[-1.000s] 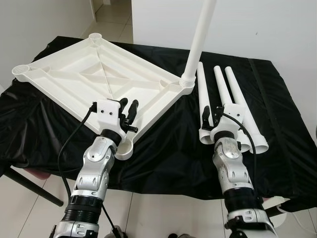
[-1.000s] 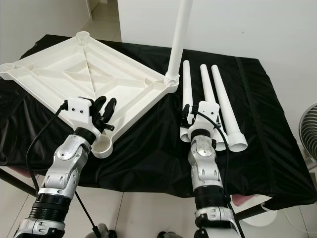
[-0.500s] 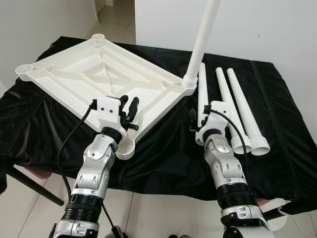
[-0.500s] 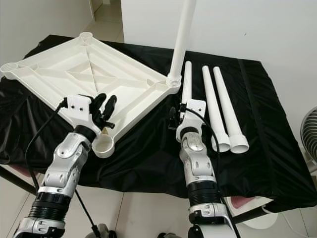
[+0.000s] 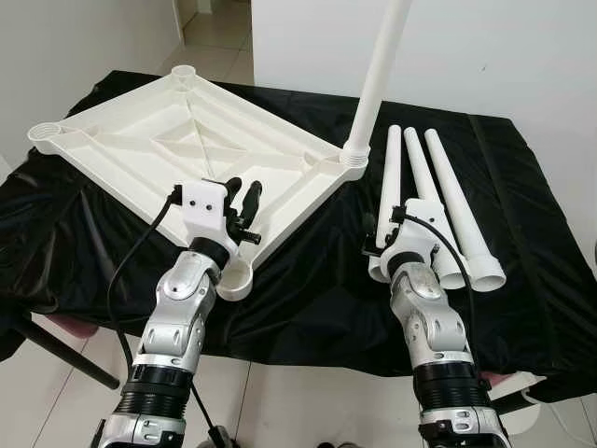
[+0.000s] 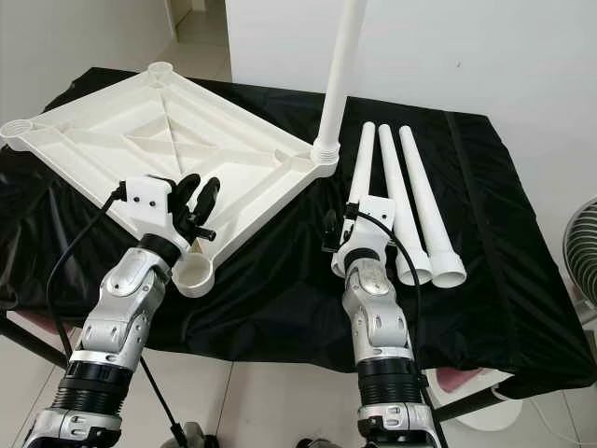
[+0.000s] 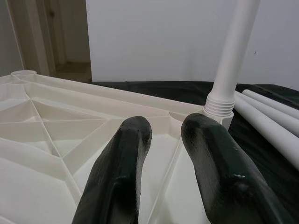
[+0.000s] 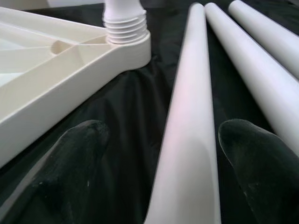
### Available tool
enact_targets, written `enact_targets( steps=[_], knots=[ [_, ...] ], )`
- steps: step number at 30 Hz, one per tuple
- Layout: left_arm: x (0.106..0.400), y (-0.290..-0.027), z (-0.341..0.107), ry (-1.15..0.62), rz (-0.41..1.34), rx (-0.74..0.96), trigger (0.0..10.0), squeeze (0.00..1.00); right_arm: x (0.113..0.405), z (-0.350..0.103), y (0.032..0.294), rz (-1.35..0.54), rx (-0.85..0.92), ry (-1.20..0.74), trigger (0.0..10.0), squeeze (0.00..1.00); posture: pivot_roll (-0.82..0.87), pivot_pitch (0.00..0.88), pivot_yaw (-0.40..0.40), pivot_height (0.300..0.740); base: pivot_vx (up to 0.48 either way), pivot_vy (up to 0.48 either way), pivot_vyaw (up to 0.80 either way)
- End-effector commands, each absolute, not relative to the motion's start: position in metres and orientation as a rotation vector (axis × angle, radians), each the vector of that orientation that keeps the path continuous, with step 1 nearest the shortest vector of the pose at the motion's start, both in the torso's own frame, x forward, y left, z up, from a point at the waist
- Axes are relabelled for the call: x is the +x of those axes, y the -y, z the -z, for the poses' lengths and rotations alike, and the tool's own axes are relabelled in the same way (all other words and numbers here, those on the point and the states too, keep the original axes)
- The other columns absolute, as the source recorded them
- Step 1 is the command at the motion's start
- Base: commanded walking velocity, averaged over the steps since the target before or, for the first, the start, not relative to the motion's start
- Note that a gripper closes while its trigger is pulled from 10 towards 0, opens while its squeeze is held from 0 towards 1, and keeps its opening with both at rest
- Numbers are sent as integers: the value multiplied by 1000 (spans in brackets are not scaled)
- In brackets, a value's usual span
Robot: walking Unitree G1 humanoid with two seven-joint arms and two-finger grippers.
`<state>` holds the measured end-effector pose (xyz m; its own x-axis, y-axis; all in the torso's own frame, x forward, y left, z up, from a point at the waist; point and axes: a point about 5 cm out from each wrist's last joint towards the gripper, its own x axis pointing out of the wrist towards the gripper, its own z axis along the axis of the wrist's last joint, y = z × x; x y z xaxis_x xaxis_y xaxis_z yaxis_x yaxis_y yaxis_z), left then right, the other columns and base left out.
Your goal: Building children table
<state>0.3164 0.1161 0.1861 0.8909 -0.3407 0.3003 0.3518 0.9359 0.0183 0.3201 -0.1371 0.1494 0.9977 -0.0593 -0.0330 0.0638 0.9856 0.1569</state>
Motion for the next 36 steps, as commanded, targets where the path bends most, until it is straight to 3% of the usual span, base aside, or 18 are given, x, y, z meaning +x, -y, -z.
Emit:
enact_targets(
  steps=[1, 13, 26, 36],
  knots=[
    [313, -113, -187, 305, 382, -46, 10000, 0, 312, -140, 131, 35, 180, -54, 10000, 0, 164, 72, -29, 740, 0, 0, 0],
    [312, -111, -185, 299, 391, -49, 10000, 0, 294, -167, 133, 76, 224, 156, 10000, 0, 155, 62, -36, 740, 0, 0, 0],
    [311, -108, -184, 300, 390, -55, 10000, 0, 274, -135, 139, 87, 238, -54, 10000, 0, 140, 64, -53, 740, 0, 0, 0],
    [311, -106, -185, 299, 396, -61, 10000, 0, 279, -120, 134, 46, 256, -149, 10000, 0, 138, 71, -51, 740, 0, 0, 0]
  ],
)
